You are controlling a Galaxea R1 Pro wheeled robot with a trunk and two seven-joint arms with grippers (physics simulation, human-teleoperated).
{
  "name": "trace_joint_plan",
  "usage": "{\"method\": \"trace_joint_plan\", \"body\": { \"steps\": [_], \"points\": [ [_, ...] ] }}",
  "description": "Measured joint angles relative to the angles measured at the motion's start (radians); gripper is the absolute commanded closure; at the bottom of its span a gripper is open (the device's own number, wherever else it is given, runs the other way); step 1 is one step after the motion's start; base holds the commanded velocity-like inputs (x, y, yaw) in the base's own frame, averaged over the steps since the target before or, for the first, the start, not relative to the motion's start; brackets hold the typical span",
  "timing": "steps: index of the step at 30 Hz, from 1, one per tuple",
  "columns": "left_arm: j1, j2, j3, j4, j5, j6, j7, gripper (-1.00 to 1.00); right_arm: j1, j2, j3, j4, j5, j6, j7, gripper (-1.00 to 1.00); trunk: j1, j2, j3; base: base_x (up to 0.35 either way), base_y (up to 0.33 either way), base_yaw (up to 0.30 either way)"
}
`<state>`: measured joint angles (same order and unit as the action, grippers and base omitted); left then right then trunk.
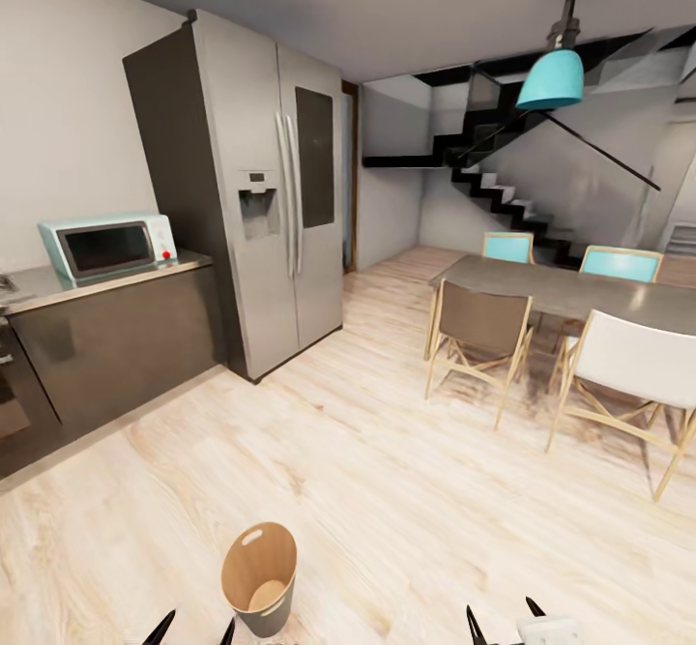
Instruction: Put the three can of soda from the living room inside the tash can in the kitchen.
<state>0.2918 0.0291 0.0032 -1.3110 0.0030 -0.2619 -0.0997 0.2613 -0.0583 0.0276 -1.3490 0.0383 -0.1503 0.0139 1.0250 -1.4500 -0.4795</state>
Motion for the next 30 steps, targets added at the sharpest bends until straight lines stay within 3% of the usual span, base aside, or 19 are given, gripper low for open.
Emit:
{"method": "trace_joint_plan", "body": {
  "steps": [30],
  "points": [
    [0.000, 0.000, 0.001, 0.004, 0.000, 0.000, 0.000, -1.00, 0.000, 0.000, 0.000, 0.001, 0.000, 0.000, 0.001, -1.00, 0.000, 0.000, 0.000, 0.000, 0.000, 0.245]
  ]
}}
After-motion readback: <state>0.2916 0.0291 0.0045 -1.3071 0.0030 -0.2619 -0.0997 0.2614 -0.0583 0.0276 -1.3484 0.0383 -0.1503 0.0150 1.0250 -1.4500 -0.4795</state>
